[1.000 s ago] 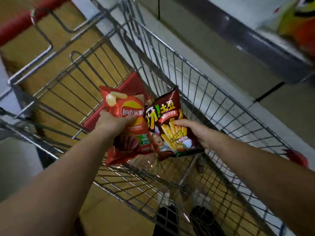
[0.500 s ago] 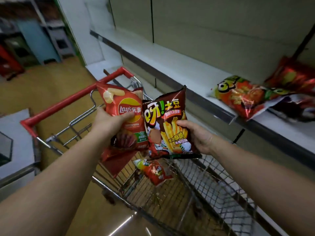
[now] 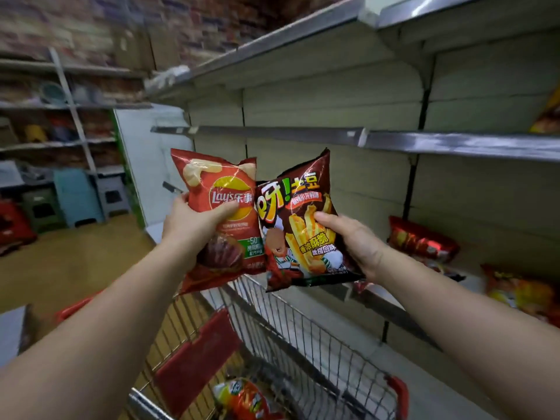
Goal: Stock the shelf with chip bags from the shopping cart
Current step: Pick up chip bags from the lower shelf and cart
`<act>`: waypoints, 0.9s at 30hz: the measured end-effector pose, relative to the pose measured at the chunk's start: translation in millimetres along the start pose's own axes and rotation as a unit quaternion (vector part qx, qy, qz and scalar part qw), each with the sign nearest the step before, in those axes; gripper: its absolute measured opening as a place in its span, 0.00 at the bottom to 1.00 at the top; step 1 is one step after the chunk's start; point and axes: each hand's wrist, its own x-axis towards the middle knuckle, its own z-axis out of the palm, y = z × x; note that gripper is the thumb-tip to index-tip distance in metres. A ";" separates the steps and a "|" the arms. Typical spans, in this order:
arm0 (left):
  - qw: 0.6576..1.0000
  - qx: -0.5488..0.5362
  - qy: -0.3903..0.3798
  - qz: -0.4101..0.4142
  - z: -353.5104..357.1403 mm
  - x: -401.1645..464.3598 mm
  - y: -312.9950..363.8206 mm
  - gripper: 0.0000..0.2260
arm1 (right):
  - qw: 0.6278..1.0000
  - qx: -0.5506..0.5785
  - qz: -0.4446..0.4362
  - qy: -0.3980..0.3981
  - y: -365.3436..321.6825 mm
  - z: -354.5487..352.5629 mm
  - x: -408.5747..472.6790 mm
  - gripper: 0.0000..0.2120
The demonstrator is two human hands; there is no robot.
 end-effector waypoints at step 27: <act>0.919 -0.021 -0.377 0.113 155.3 64.6 157.3 0.23 | 0.932 -0.030 -0.136 0.333 -182.4 -139.2 -48.7 0.15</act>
